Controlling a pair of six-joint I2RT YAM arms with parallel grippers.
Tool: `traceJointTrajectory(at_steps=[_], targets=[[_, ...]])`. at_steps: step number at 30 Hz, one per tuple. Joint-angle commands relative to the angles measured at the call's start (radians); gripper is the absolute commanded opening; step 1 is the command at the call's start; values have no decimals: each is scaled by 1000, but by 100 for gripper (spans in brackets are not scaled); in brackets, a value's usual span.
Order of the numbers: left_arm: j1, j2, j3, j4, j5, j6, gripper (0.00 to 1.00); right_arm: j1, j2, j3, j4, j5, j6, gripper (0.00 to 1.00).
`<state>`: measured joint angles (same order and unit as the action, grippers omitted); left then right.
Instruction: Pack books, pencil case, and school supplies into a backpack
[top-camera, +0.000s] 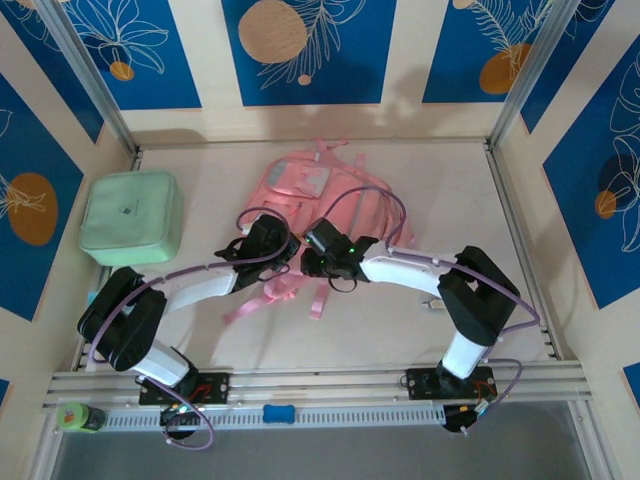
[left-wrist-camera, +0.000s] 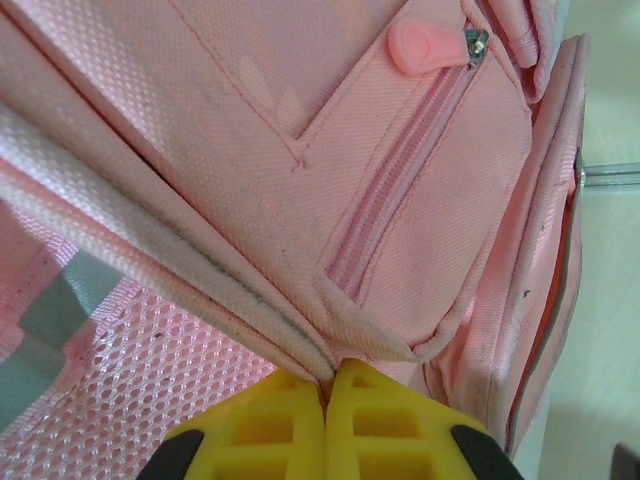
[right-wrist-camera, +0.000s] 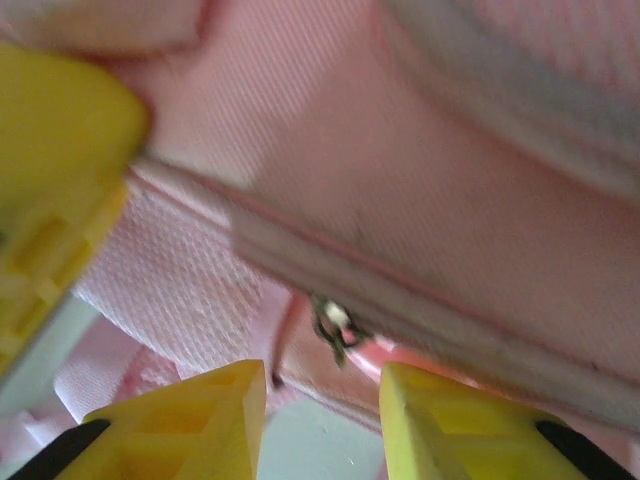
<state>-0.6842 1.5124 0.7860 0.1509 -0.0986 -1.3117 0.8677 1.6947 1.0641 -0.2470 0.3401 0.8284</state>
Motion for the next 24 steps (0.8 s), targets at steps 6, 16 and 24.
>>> traceJointTrajectory(at_steps=[6, 16, 24], targets=[[-22, -29, 10, 61, 22, 13, 0, -4, 71, 60, 54, 127, 94, 25], [-27, -44, 12, 24, -21, 33, 0, -2, 56, 92, -11, 191, 57, 9], [-2, -58, 2, 8, -41, 57, 0, -10, -67, 33, -182, 116, 36, 0]])
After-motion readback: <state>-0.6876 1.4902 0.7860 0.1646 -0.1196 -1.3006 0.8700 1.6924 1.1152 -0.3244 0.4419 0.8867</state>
